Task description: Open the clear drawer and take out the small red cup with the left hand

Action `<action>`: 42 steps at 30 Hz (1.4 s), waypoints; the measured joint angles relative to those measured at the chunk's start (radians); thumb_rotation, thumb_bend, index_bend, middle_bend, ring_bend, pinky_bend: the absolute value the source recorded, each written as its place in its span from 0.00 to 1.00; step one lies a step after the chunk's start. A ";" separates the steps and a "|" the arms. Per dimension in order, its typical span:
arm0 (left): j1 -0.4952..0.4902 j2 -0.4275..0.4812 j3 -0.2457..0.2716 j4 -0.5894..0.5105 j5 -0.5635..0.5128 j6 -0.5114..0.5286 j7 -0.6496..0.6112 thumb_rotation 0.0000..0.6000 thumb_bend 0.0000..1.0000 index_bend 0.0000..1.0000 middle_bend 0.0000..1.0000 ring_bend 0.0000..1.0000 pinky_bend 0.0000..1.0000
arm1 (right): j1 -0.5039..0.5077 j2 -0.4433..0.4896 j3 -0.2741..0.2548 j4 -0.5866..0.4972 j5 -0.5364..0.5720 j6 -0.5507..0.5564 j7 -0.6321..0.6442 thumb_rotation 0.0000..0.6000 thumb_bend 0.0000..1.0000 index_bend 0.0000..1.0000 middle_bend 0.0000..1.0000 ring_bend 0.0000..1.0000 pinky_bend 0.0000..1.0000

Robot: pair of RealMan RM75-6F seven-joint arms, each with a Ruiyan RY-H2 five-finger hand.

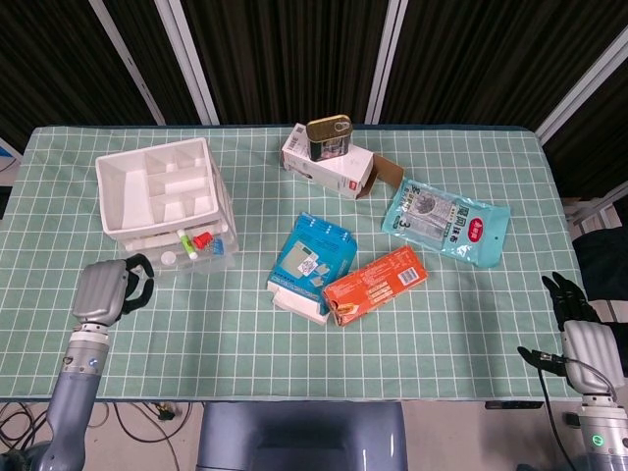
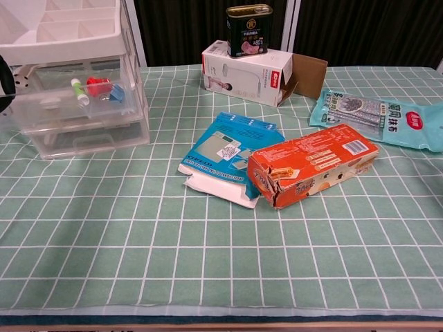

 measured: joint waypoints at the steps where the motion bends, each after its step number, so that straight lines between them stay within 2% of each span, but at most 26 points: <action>1: 0.002 0.001 0.003 -0.004 0.006 0.001 -0.001 1.00 0.43 0.61 1.00 1.00 1.00 | 0.000 0.000 0.000 0.000 0.000 0.000 0.000 1.00 0.10 0.00 0.00 0.00 0.22; 17: 0.034 0.026 0.044 -0.053 0.067 0.011 -0.013 1.00 0.39 0.56 1.00 1.00 1.00 | 0.000 0.000 0.000 -0.001 0.000 0.000 -0.001 1.00 0.10 0.00 0.00 0.00 0.22; 21: 0.038 0.033 0.045 -0.060 0.072 0.009 -0.016 1.00 0.35 0.49 1.00 1.00 1.00 | 0.000 0.000 0.001 -0.002 0.002 -0.001 -0.001 1.00 0.10 0.00 0.00 0.00 0.22; 25: 0.040 0.038 0.046 -0.065 0.071 0.007 -0.012 1.00 0.25 0.39 1.00 1.00 1.00 | 0.000 0.000 0.001 -0.001 0.002 0.000 -0.004 1.00 0.10 0.00 0.00 0.00 0.22; 30: 0.043 0.044 0.045 -0.072 0.078 0.011 -0.008 1.00 0.17 0.33 1.00 1.00 1.00 | 0.000 -0.001 0.001 -0.001 0.002 0.001 -0.005 1.00 0.10 0.00 0.00 0.00 0.22; 36: 0.048 0.063 0.042 -0.094 0.093 0.018 -0.016 1.00 0.18 0.33 1.00 1.00 1.00 | -0.001 -0.001 0.002 -0.001 0.002 0.002 -0.004 1.00 0.10 0.00 0.00 0.00 0.22; 42: 0.043 0.132 0.028 -0.161 0.139 0.023 -0.006 1.00 0.25 0.33 1.00 1.00 1.00 | -0.001 0.000 0.001 0.000 0.000 0.003 -0.003 1.00 0.10 0.00 0.00 0.00 0.22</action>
